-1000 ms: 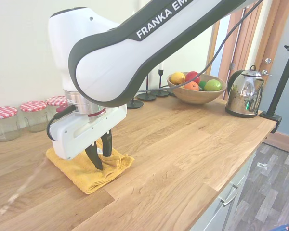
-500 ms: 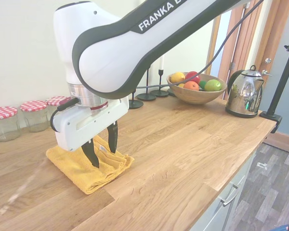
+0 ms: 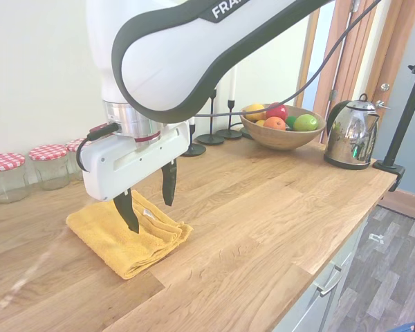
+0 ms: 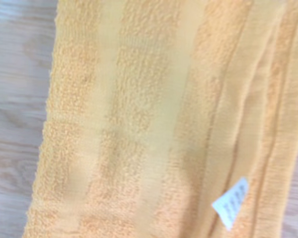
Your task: Wipe the counter
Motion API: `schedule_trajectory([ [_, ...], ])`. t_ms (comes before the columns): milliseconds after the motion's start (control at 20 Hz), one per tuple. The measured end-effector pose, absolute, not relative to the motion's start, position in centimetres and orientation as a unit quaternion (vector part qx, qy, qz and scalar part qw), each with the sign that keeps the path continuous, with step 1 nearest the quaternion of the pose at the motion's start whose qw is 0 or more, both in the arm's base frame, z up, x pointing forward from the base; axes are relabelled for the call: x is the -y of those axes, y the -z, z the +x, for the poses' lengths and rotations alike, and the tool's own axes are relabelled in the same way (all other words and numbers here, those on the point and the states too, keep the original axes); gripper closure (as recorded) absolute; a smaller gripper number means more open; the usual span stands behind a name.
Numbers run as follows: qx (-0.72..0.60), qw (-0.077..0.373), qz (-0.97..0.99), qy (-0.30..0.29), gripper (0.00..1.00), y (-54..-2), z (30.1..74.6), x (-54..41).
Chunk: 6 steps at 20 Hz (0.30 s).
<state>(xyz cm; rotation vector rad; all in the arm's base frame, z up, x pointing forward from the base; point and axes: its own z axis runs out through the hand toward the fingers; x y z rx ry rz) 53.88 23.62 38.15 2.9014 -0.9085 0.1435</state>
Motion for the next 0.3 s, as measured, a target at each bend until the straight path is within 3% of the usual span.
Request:
schedule_trajectory([
  [300, 0.301, 0.041, 0.952, -0.043, 0.0, -38.6, 53.53, -22.91],
])
